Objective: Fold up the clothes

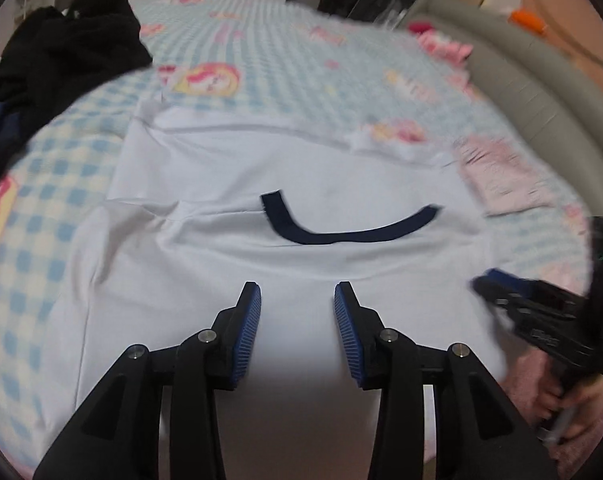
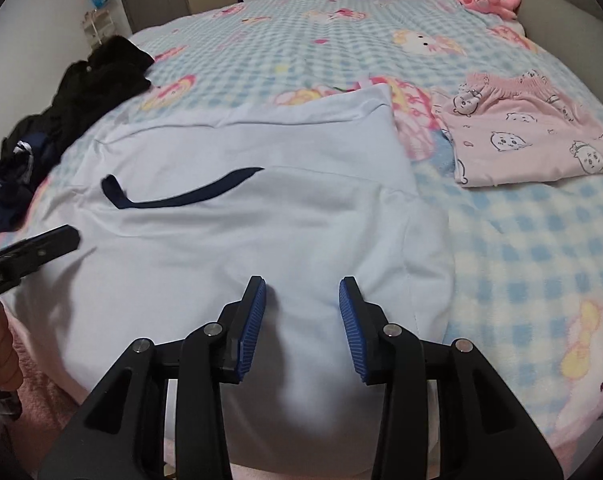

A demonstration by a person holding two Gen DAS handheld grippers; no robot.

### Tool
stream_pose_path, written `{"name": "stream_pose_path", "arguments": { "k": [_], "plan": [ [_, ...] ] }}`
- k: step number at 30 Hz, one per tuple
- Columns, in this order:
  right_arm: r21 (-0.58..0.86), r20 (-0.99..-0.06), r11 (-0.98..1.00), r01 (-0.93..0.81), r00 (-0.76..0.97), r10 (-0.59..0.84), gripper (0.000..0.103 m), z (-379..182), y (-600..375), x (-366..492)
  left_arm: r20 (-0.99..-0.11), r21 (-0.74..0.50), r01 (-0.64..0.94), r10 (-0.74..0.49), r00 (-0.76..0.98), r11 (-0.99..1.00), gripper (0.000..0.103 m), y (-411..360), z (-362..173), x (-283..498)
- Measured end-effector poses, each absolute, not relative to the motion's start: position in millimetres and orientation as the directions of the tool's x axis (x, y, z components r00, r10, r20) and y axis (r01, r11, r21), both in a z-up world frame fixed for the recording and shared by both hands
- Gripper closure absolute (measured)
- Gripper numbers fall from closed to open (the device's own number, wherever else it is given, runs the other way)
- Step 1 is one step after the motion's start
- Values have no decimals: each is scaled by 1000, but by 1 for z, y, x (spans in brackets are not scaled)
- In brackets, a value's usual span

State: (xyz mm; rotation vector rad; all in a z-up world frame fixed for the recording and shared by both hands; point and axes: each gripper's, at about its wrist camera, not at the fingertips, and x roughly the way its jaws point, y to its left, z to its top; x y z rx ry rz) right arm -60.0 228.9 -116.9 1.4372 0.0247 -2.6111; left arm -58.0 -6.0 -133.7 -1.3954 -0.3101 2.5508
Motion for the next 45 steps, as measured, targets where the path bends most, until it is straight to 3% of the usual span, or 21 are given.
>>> {"name": "stream_pose_path", "arguments": {
  "k": [4, 8, 13, 19, 21, 23, 25, 26, 29, 33, 37, 45],
  "plan": [
    [62, -838, -984, 165, -527, -141, 64, -114, 223, -47, -821, -208, 65, 139, -553, -976, 62, -30, -125, -72],
    [61, -835, -981, 182, -529, -150, 64, -111, 216, -35, -758, -369, 12, 294, -582, -929, 62, -41, -111, -45],
    [60, -832, -977, 203, -530, -161, 64, -107, 209, -19, -770, -342, -134, 359, -527, -930, 61, 4, -114, -27],
    [31, -842, -984, 174, -526, -119, 64, -109, 227, 12, -750, -391, -73, 364, -552, -917, 60, -21, -107, 7],
    [21, -845, -986, 164, -524, -105, 65, -109, 234, 23, -765, -381, -58, 350, -540, -923, 48, -31, -110, 17],
    [12, -848, -988, 154, -522, -91, 66, -109, 240, 33, -798, -341, -19, 301, -523, -940, 48, -42, -117, 24],
    [9, -861, -996, 91, -505, -54, 67, -116, 258, 34, -824, -299, 52, 231, -518, -953, 58, -59, -122, 32],
    [20, -870, -998, 51, -491, -43, 68, -119, 270, 34, -809, -350, 85, 255, -530, -933, 62, -72, -122, 37],
    [16, -861, -999, -42, -509, 8, 68, -105, 299, 37, -779, -417, 198, 237, -580, -887, 61, -104, -113, 57],
    [64, -835, -997, -40, -550, -32, 65, -94, 313, 47, -776, -321, 282, 81, -626, -904, 60, -116, -106, 81],
    [115, -833, -993, 27, -542, -111, 65, -102, 302, 41, -780, -383, 274, 151, -607, -882, 58, -130, -121, 85],
    [-32, -877, -997, 73, -481, -7, 65, -114, 282, 34, -800, -354, 216, 175, -574, -910, 58, -117, -127, 77]
  ]
}}
